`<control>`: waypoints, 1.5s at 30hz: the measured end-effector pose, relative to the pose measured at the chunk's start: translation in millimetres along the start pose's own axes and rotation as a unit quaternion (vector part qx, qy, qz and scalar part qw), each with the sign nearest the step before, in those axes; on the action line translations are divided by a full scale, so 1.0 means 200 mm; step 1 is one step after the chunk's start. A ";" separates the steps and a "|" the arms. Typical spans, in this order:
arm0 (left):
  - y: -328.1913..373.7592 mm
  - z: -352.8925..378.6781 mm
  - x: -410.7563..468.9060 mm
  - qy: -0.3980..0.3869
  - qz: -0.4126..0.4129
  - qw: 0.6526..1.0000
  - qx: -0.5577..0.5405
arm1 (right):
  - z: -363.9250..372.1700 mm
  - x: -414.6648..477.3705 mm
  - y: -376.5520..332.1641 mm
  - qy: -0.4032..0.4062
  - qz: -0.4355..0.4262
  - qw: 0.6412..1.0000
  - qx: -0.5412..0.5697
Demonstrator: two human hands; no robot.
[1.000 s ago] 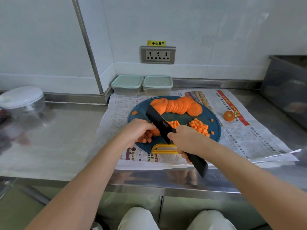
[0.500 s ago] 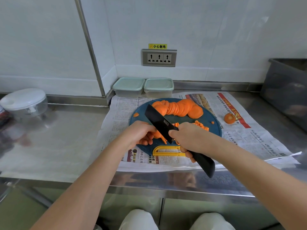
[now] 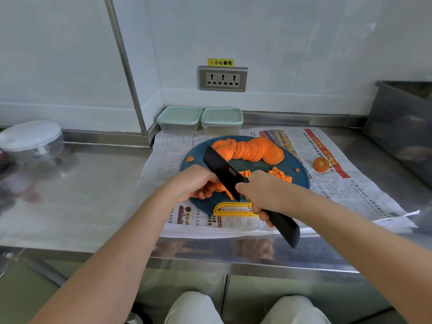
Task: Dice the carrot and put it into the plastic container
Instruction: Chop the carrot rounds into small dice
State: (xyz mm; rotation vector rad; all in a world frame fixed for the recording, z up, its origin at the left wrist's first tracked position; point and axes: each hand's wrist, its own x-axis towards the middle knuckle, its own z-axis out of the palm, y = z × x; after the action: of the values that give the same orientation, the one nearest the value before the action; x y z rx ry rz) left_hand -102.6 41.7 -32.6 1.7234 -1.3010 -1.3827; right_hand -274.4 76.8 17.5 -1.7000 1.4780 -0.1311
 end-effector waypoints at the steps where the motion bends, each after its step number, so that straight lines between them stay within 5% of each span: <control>1: 0.00 0.00 0.00 -0.001 -0.002 1.000 0.001 | -0.01 0.01 0.01 -0.001 -0.003 1.000 0.003; 28: 0.00 -0.01 -0.03 -0.020 -0.010 1.000 -0.015 | 0.09 0.08 0.05 0.008 0.020 0.994 0.109; 45: 0.01 0.01 -0.05 -0.009 -0.024 0.999 -0.032 | 0.04 -0.02 0.00 0.005 0.007 0.997 0.073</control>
State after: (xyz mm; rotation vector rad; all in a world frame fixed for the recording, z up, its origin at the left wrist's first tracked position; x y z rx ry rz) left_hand -104.9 50.0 -27.7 1.7138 -1.2182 -1.4547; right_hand -271.5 83.5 14.4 -1.5727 1.4517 -0.2337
